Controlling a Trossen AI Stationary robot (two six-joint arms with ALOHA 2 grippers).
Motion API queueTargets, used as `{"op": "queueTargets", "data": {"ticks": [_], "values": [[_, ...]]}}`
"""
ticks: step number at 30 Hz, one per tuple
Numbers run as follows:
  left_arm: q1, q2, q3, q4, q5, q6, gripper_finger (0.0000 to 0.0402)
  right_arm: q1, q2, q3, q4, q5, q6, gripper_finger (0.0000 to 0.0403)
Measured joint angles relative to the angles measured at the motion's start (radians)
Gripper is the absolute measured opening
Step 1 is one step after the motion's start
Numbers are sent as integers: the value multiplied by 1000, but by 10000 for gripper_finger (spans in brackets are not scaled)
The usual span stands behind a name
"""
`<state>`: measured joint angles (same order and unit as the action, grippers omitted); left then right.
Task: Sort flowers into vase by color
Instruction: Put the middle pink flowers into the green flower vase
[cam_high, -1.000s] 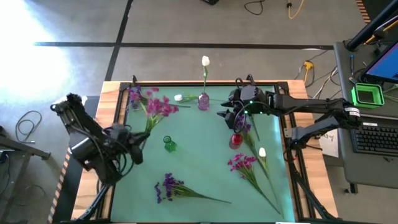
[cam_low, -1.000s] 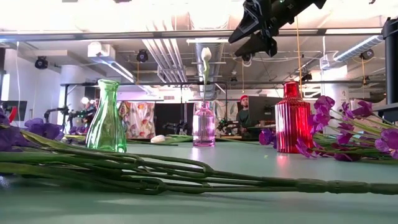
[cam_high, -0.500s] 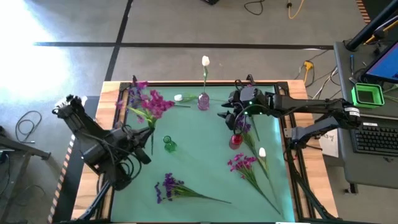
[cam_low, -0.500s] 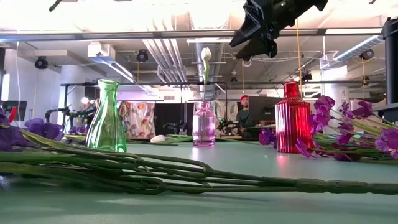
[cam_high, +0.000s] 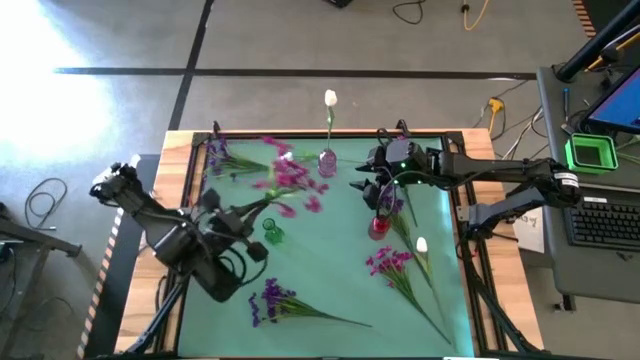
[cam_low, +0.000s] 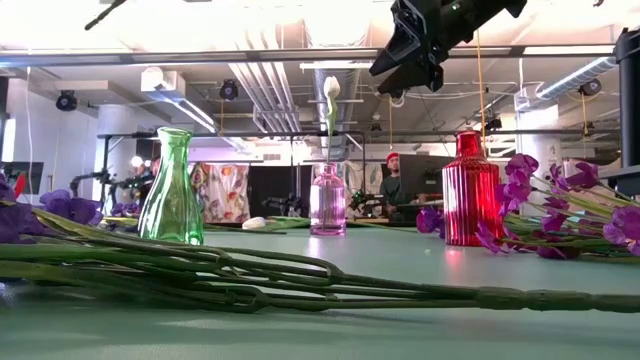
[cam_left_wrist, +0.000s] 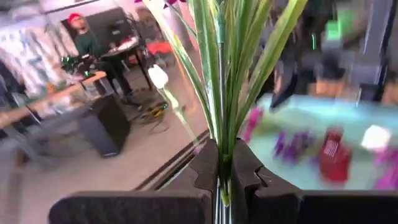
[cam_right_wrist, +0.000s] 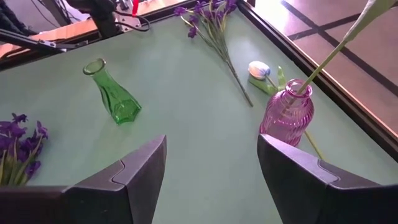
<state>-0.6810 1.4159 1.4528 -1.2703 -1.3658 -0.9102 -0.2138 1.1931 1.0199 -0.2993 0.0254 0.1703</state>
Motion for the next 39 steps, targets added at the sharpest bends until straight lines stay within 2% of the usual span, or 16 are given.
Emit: {"op": "queueTargets", "data": {"ticks": [2,5,9,14,18,20,24,28,31,33,39], "values": [[11,10,49,2,22,129,0,0,0,0,-3,-2,-3,244],[14,11,138,6,59,245,0,0,0,0,-10,-7,-15,244],[19,17,233,93,263,414,0,0,0,0,-10,-7,-42,244],[31,12,247,385,359,735,0,0,-8,0,-41,-11,-65,244],[95,-5,177,664,561,987,0,0,-30,-1,-62,-58,-72,244],[143,-19,120,778,664,1092,0,0,-45,-5,-63,-76,-77,244],[210,-103,-32,935,694,1137,0,0,-83,-21,-61,-81,-77,244],[236,-237,-287,1158,752,1126,0,0,-116,-53,-35,-81,-77,244],[239,-337,-498,1351,751,1070,0,0,-132,-92,25,-82,-66,244],[241,-385,-634,1517,711,1041,0,0,-134,-111,48,-81,-56,244],[248,-459,-960,1996,670,1063,0,0,-131,-146,108,-80,-28,244]]}}
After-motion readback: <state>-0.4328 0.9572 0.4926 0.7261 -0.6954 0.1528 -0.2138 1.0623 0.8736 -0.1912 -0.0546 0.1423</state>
